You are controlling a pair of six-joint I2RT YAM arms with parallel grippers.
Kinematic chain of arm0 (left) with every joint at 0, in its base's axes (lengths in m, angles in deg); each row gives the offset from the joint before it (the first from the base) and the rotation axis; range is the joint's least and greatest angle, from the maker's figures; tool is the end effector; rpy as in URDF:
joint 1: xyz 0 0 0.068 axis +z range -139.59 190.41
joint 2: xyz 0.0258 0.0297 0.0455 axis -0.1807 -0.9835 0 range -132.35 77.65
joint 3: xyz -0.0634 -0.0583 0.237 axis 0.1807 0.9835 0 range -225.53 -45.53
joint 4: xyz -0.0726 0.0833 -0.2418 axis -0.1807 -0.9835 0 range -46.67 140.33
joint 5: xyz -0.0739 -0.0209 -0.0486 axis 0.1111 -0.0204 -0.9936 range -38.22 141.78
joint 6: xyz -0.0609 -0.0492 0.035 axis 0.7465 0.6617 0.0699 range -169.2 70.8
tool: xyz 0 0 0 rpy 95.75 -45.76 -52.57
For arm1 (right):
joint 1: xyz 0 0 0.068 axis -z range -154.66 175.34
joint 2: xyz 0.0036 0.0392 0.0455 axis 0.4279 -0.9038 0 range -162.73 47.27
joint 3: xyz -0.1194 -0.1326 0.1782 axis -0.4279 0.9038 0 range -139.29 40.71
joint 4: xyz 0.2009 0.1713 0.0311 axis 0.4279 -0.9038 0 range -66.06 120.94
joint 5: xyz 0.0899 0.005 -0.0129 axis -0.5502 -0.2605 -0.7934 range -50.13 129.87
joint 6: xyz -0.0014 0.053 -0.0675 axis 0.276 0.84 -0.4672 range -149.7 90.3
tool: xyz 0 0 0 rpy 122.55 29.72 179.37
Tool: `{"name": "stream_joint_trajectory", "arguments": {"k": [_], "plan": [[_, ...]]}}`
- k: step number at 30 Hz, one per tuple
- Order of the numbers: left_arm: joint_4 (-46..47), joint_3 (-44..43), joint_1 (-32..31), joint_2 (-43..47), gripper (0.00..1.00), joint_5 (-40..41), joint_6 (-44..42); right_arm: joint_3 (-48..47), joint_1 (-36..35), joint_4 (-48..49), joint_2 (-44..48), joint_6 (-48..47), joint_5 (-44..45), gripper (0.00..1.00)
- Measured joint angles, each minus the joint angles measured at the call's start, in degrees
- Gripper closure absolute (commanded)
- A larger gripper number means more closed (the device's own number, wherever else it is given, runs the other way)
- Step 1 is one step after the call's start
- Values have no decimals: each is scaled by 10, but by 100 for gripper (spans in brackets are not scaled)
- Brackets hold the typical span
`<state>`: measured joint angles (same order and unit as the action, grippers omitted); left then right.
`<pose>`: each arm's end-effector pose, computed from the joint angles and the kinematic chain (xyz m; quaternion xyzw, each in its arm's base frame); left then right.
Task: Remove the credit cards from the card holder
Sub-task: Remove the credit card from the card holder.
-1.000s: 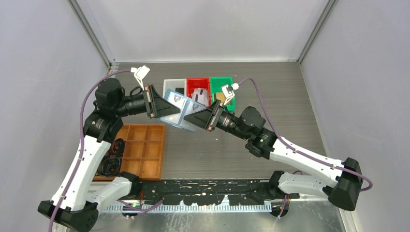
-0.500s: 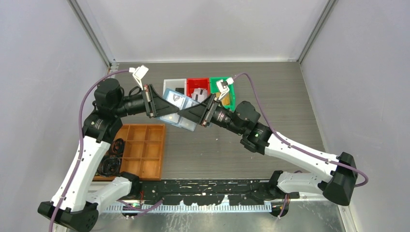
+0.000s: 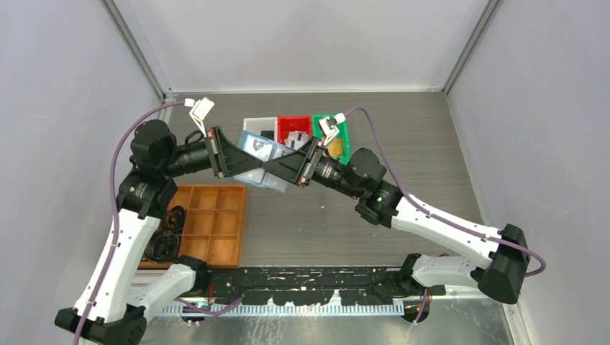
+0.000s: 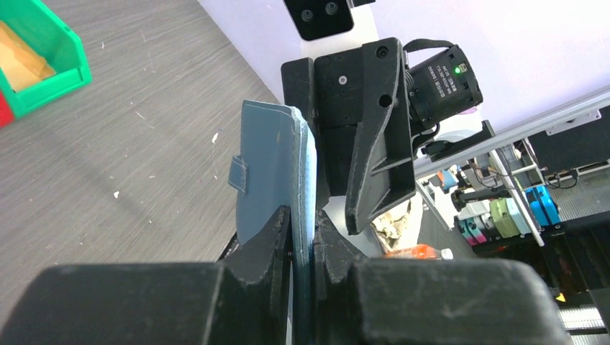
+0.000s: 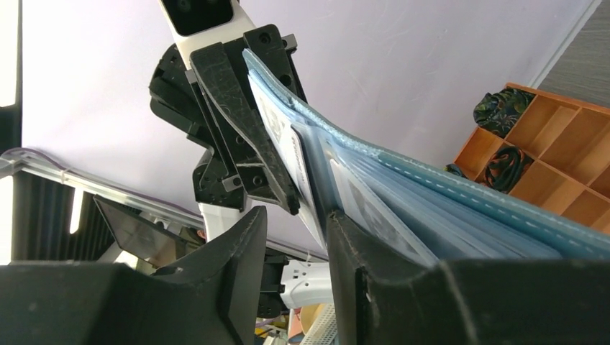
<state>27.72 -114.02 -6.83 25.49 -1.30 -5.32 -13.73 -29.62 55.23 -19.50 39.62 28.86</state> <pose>0.1851 -0.1208 0.4198 0.1367 0.7171 -0.5901 0.3448 0.1754 0.2753 0.3725 0.0044 0.6311 0.7119 0.3080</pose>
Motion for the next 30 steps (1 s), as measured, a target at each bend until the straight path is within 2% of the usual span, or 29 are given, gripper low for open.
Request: {"name": "stream_joint_trajectory", "arguments": {"k": [3,7,9,12,14,16,19,23,27,28,30], "plan": [[8,0,1,2,93,-4,-7,-9,0,-6,0,-1,-1,75],[14,1,2,7,80,-8,-10,-16,2,-21,0,-3,0,90],[14,1,3,9,77,-12,-9,-17,4,-22,-2,-3,3,98],[13,1,3,9,71,-13,-8,-17,4,-19,-6,-3,5,99],[14,1,3,8,59,-16,-5,-16,4,-18,-6,-4,7,99],[14,1,2,7,56,-24,5,-14,4,-16,-6,-4,10,99],[16,1,0,7,57,-31,22,-8,4,-7,-6,-4,12,99],[26,1,0,4,66,-35,50,5,4,13,1,-4,15,99],[28,1,-4,-1,83,-40,73,27,3,33,19,-4,21,98],[28,1,-4,-1,87,-39,78,31,2,38,22,-3,22,95],[27,1,-4,-1,91,-38,84,34,0,50,25,-2,22,79]]}}
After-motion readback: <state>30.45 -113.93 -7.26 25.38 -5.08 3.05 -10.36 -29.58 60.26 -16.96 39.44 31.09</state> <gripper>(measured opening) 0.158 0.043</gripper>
